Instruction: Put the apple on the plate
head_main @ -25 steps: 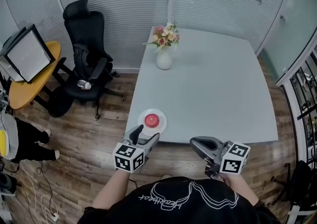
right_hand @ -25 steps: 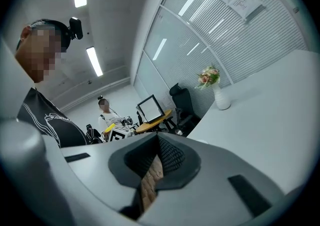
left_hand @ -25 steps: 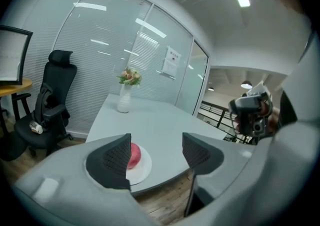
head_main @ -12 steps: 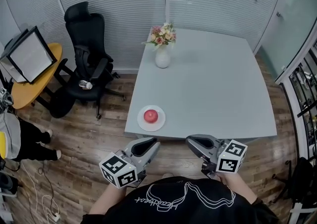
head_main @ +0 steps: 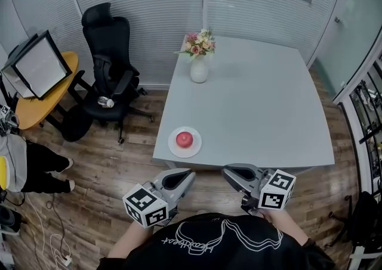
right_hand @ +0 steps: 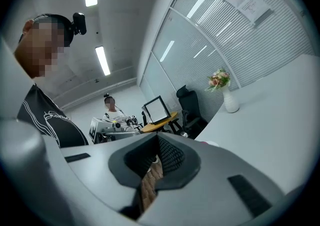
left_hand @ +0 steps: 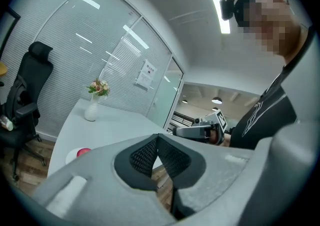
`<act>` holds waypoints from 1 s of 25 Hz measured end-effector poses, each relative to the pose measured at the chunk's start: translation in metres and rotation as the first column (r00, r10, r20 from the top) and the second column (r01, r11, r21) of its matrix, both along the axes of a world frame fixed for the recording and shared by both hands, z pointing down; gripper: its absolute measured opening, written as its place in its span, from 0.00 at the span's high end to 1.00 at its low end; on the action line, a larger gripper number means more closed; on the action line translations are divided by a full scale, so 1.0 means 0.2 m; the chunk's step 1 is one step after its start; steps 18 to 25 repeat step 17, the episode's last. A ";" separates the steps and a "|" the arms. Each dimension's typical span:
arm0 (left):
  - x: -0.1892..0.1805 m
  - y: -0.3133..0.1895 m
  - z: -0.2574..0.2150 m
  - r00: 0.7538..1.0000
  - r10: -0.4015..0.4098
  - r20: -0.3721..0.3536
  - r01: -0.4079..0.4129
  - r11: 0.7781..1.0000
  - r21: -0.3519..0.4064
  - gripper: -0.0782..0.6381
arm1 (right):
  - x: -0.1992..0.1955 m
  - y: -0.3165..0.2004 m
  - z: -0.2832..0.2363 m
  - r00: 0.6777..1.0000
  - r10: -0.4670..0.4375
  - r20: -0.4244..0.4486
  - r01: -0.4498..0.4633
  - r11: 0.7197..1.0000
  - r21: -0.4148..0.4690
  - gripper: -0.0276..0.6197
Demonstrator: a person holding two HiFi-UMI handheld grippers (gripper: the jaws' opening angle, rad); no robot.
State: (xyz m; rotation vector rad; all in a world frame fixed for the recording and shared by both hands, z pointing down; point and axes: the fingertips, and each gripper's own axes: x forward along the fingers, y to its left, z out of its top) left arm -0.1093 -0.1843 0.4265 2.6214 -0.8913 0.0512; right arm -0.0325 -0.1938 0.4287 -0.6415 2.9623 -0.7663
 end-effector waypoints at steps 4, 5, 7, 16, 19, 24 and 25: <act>-0.01 0.00 0.01 1.000 -0.007 0.002 0.007 1.000 0.003 0.87 | 0.00 0.00 0.02 1.000 -0.006 -0.002 0.006 1.000 -0.007 0.94; -0.01 0.00 0.01 1.000 -0.008 0.001 0.008 1.000 0.003 0.87 | 0.00 0.01 0.02 1.000 -0.006 -0.004 0.006 1.000 -0.009 0.94; -0.01 0.00 0.02 1.000 -0.011 0.004 0.011 1.000 0.002 0.87 | 0.00 0.01 0.03 1.000 -0.005 -0.005 0.005 1.000 -0.012 0.94; -0.01 0.00 0.03 1.000 -0.014 0.002 0.014 1.000 0.003 0.87 | 0.00 0.02 0.05 1.000 -0.004 -0.011 0.004 1.000 -0.013 0.95; -0.01 0.00 0.03 1.000 -0.014 0.001 0.014 1.000 0.003 0.87 | 0.01 0.02 0.05 1.000 -0.003 -0.011 0.003 1.000 -0.012 0.95; -0.01 0.00 0.03 1.000 -0.014 0.001 0.014 1.000 0.003 0.87 | 0.01 0.02 0.05 1.000 -0.003 -0.011 0.003 1.000 -0.012 0.95; -0.01 0.00 0.03 1.000 -0.014 0.001 0.014 1.000 0.003 0.87 | 0.01 0.02 0.05 1.000 -0.003 -0.011 0.003 1.000 -0.012 0.95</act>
